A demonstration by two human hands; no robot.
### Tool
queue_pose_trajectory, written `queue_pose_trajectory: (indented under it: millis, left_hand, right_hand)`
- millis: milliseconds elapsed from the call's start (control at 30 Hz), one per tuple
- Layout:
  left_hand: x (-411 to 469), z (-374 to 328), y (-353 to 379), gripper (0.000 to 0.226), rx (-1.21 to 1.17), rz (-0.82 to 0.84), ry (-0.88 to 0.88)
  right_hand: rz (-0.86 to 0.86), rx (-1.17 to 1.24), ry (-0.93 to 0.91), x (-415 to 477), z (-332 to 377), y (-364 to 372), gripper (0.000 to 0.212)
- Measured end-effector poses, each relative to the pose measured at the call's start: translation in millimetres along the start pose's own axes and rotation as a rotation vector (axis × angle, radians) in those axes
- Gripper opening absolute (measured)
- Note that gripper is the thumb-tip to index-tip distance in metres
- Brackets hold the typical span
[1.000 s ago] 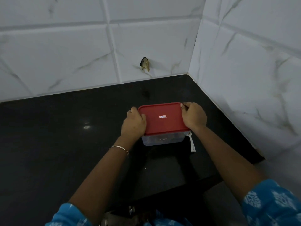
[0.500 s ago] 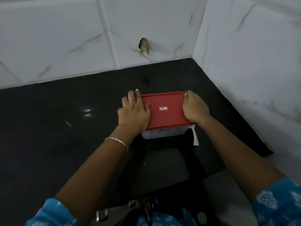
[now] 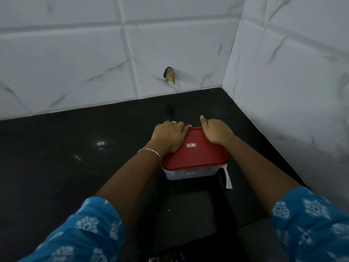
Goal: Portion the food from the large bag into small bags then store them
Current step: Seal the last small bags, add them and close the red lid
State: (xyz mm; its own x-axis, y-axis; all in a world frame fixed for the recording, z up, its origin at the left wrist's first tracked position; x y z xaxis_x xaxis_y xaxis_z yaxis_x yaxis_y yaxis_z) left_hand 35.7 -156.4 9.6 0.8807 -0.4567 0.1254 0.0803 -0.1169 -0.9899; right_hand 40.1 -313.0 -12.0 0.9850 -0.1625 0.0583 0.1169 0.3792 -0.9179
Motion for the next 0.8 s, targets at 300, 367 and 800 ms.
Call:
queue_pose_trajectory:
  millis: [300, 367, 800]
  left_hand:
    - [19, 6, 10, 0.057, -0.082, 0.049, -0.046]
    - [20, 4, 11, 0.054, -0.064, 0.037, -0.018]
    - [17, -1, 11, 0.042, 0.059, 0.031, 0.068]
  right_hand:
    - [-0.031, -0.075, -0.034, 3, 1, 0, 0.060]
    - [-0.118, -0.178, -0.134, -2, 13, -7, 0.056]
    - [-0.114, -0.274, -0.349, 1, 53, 5, 0.054]
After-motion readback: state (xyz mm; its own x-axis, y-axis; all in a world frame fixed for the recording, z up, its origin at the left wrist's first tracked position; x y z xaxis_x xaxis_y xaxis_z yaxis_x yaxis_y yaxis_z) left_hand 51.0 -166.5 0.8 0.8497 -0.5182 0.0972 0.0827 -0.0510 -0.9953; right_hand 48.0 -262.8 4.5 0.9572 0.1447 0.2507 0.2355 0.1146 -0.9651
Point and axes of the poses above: each hand's wrist, its own x-axis towards the middle knuckle, its own y-axis out of the palm, z = x × y, the point moved 7 cm from there along x, towards the middle knuckle, and after that the axes turned 6 degrees about -z, right-handed, at the moved point
